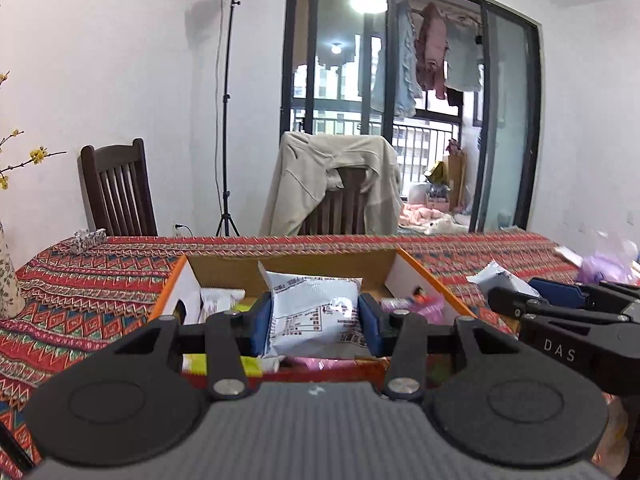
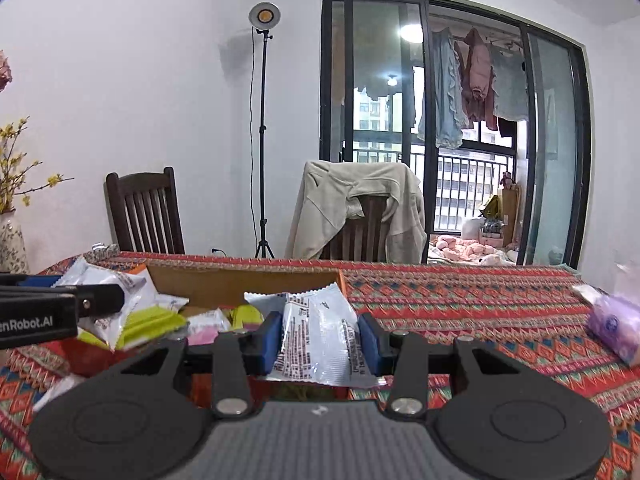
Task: Organize snacks
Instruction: 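Carry both white packets over the box and lower them, then open both grippers to drop the white packets into the box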
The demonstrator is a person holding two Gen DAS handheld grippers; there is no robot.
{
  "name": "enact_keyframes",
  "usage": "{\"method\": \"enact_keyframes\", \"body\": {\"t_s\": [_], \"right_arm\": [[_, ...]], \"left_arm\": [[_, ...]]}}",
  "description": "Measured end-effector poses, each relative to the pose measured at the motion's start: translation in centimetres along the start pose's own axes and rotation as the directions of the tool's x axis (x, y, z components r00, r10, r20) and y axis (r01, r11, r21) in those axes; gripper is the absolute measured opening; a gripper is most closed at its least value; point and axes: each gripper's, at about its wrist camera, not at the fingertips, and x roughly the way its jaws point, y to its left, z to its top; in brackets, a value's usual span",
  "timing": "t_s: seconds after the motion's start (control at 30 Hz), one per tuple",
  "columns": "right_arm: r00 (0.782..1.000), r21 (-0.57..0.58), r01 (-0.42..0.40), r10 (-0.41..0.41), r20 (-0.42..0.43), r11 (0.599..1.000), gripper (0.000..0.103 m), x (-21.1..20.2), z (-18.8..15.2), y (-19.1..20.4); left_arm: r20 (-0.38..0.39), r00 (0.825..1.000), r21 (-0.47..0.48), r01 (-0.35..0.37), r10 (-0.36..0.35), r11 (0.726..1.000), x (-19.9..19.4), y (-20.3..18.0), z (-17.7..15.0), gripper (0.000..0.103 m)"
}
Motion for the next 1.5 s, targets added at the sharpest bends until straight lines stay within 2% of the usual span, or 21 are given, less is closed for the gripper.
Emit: {"method": "enact_keyframes", "body": {"t_s": [0.23, 0.4, 0.53, 0.67, 0.83, 0.97, 1.0, 1.03, 1.07, 1.1, 1.13, 1.17, 1.2, 1.27, 1.5], "right_arm": [[1.000, 0.011, -0.005, 0.005, -0.004, 1.000, 0.041, 4.9, 2.5, 1.0], [1.000, 0.029, 0.001, 0.000, -0.016, 1.000, 0.041, 8.5, 3.1, 1.6], [0.999, 0.055, 0.029, -0.028, -0.025, 0.998, 0.041, 10.9, 2.8, 1.9], [0.999, 0.024, 0.018, -0.018, -0.030, 1.000, 0.041, 11.9, 1.7, 2.8], [0.999, 0.009, 0.011, -0.011, -0.053, 1.000, 0.041, 12.6, 0.4, 2.6], [0.997, 0.000, -0.002, 0.002, -0.075, 1.000, 0.043, 12.7, -0.3, 2.7], [0.997, -0.003, 0.002, -0.002, -0.076, 1.000, 0.046, 12.7, -0.4, 2.7], [0.997, -0.004, 0.004, -0.004, -0.076, 1.000, 0.056, 12.4, -0.5, 2.7], [0.997, -0.003, 0.005, -0.005, -0.078, 1.000, 0.068, 12.4, -0.6, 2.7], [0.997, 0.001, 0.004, -0.004, -0.076, 1.000, 0.076, 12.3, -0.6, 2.7], [0.997, 0.004, 0.006, -0.005, -0.073, 1.000, 0.092, 12.1, -0.7, 2.7], [0.998, 0.010, 0.011, -0.011, -0.068, 1.000, 0.101, 12.0, -0.7, 2.6], [0.998, 0.016, 0.014, -0.013, -0.060, 1.000, 0.103, 11.8, -0.6, 2.5], [0.999, 0.028, 0.010, -0.008, -0.053, 1.000, 0.103, 11.5, -0.5, 2.2], [0.998, 0.052, -0.006, 0.009, -0.069, 0.999, 0.103, 11.2, -0.3, 1.8]], "left_arm": [[0.008, 1.000, -0.061, -0.022, 0.022, 0.998, 3.9, 2.0, 1.8, 0.046], [0.018, 0.998, -0.094, -0.061, 0.062, 0.994, 6.8, 2.8, 2.6, 0.046], [0.008, 0.996, -0.099, -0.093, 0.094, 0.991, 8.6, 3.8, 1.8, 0.046], [-0.024, 0.994, -0.100, -0.110, 0.108, 0.989, 9.8, 4.6, 0.8, 0.046], [-0.052, 0.993, -0.099, -0.110, 0.105, 0.989, 10.9, 4.8, -0.2, 0.046], [-0.039, 0.995, -0.113, -0.099, 0.095, 0.989, 10.7, 5.1, -0.8, 0.052], [-0.037, 0.996, -0.121, -0.085, 0.081, 0.989, 10.7, 5.3, -0.9, 0.053], [-0.040, 0.996, -0.127, -0.081, 0.076, 0.989, 10.6, 5.4, -0.9, 0.058], [-0.041, 0.996, -0.134, -0.082, 0.077, 0.988, 10.6, 5.6, -0.9, 0.069], [-0.037, 0.996, -0.143, -0.085, 0.080, 0.986, 10.5, 5.7, -0.9, 0.076], [-0.028, 0.996, -0.154, -0.091, 0.087, 0.984, 10.3, 5.9, -1.0, 0.087], [-0.019, 0.996, -0.161, -0.094, 0.092, 0.982, 10.3, 6.0, -1.0, 0.097], [-0.009, 0.995, -0.170, -0.097, 0.096, 0.981, 10.0, 6.2, -0.9, 0.103], [0.011, 0.994, -0.192, -0.104, 0.108, 0.976, 9.5, 6.3, -1.0, 0.103], [0.005, 0.994, -0.207, -0.105, 0.108, 0.973, 9.3, 6.2, -0.2, 0.103]]}}
